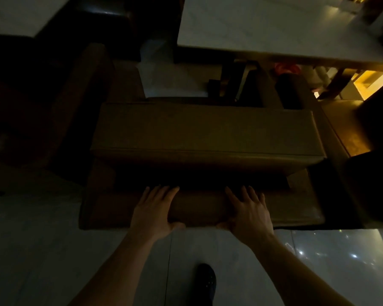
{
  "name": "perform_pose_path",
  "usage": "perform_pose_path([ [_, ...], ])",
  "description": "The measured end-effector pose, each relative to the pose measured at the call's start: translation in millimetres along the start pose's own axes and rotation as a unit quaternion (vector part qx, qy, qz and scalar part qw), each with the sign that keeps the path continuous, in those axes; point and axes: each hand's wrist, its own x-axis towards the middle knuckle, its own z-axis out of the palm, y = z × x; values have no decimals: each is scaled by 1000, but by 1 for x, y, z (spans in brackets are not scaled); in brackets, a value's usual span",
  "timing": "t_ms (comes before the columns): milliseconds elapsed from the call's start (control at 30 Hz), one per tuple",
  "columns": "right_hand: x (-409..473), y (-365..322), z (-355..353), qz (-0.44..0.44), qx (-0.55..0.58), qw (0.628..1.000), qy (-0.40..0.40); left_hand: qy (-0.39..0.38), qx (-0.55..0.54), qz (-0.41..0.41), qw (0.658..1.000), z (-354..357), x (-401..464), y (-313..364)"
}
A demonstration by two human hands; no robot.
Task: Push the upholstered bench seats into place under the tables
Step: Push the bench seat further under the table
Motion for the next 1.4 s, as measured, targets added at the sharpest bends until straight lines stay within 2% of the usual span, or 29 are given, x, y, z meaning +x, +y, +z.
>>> perform_pose_path([
  [400,1,-26,3,18,23,998,-48,-34,-25,10,999,-6,-1,-18],
  [800,110,-15,-38,-1,23,1000,-4,-29,-18,-13,999,-45,106,-36],
  [967,127,-25,-46,1,5,1000,2,-28,-16,-21,999,-54,124,-48],
  [1267,129,-32,-48,5,8,1000,-18,-18,-22,-28,999,-53,122,-53],
  [1400,129,-31,-53,7,-12,998,-56,-22,-4,-29,999,-55,116,-50],
])
